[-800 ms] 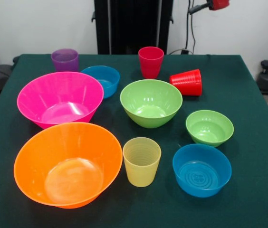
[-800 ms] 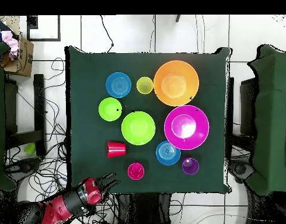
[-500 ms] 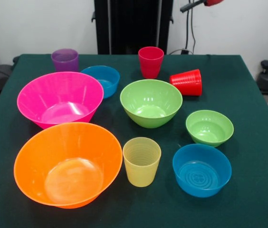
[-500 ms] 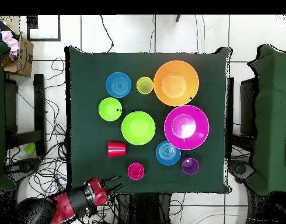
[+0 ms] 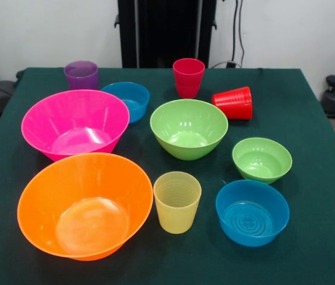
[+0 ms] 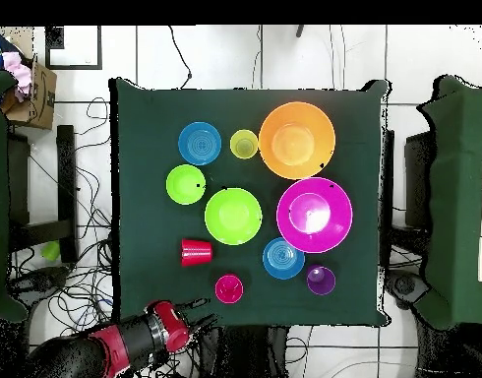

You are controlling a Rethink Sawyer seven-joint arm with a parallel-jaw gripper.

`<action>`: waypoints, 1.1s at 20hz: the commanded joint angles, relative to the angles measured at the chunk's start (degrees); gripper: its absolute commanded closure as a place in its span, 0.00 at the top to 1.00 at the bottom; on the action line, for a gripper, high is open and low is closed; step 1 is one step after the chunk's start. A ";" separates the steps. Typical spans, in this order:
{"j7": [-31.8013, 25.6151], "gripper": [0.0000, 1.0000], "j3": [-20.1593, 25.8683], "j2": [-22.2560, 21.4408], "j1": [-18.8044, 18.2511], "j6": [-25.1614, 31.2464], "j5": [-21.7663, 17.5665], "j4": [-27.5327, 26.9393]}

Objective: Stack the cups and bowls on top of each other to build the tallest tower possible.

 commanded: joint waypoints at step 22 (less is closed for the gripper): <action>9.02 1.00 7.63 13.79 7.16 0.47 0.48 -6.57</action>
